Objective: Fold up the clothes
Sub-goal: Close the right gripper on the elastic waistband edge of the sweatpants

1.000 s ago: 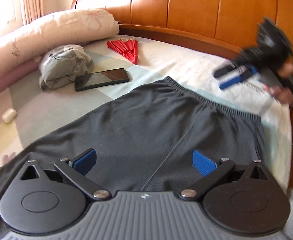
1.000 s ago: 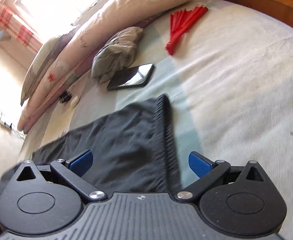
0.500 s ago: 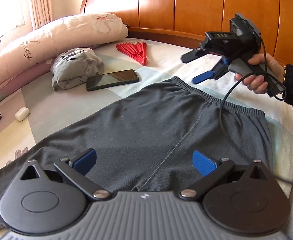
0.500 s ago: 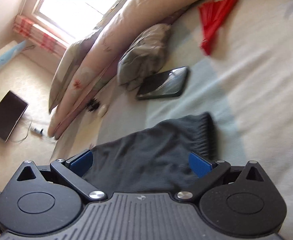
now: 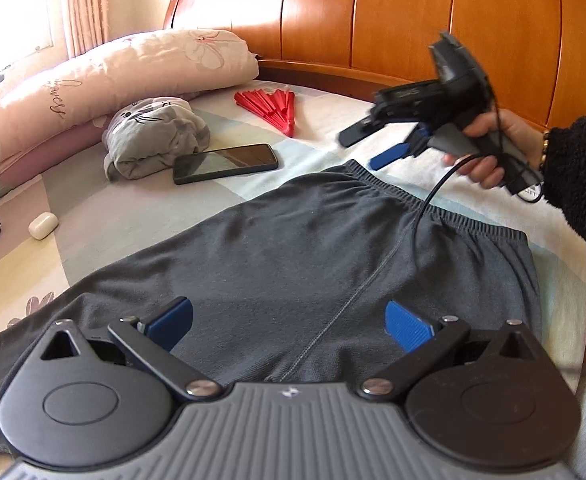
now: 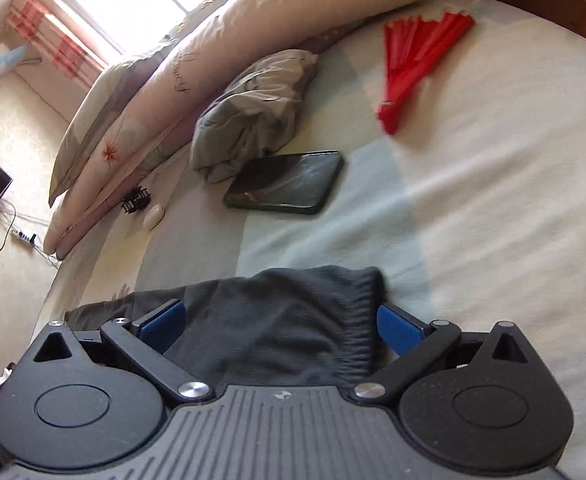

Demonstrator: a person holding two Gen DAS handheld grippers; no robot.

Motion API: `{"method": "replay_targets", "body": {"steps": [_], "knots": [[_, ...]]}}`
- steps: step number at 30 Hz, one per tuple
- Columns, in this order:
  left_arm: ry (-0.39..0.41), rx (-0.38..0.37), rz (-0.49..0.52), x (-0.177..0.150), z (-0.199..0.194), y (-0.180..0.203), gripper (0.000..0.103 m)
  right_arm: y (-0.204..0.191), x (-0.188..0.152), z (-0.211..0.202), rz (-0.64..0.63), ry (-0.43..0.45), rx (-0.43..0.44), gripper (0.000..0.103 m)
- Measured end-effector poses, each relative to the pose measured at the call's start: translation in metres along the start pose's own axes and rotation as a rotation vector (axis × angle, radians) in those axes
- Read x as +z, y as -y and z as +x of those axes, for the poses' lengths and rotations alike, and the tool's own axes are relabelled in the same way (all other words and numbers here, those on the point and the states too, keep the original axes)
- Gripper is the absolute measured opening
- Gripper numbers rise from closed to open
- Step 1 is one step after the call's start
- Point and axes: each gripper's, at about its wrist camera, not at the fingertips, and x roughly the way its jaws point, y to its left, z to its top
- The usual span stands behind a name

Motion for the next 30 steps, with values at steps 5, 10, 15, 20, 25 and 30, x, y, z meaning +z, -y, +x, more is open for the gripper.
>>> {"method": "replay_targets", "body": {"steps": [5, 10, 15, 20, 25, 30], "knots": [[-0.002, -0.005, -0.012, -0.003, 0.004, 0.000, 0.102, 0.033, -0.008, 0.001, 0.118, -0.081, 0.077, 0.103], [0.019, 0.005, -0.006, -0.001, 0.004, -0.001, 0.102, 0.036, -0.009, 0.014, 0.135, -0.094, 0.170, 0.103], [0.025, 0.008, -0.023, 0.000, 0.003, -0.002, 0.102, 0.031, 0.010, 0.036, 0.112, -0.102, 0.183, 0.103], [0.014, 0.021, -0.016, -0.002, 0.004, -0.002, 0.102, 0.028, 0.011, 0.042, 0.093, -0.091, 0.198, 0.103], [0.022, 0.017, -0.025, -0.003, 0.003, -0.006, 0.102, 0.015, -0.008, 0.033, 0.030, -0.164, 0.252, 0.103], [0.030, 0.028, -0.029, -0.001, 0.003, -0.005, 0.102, 0.011, -0.004, 0.048, 0.025, -0.158, 0.278, 0.103]]}}
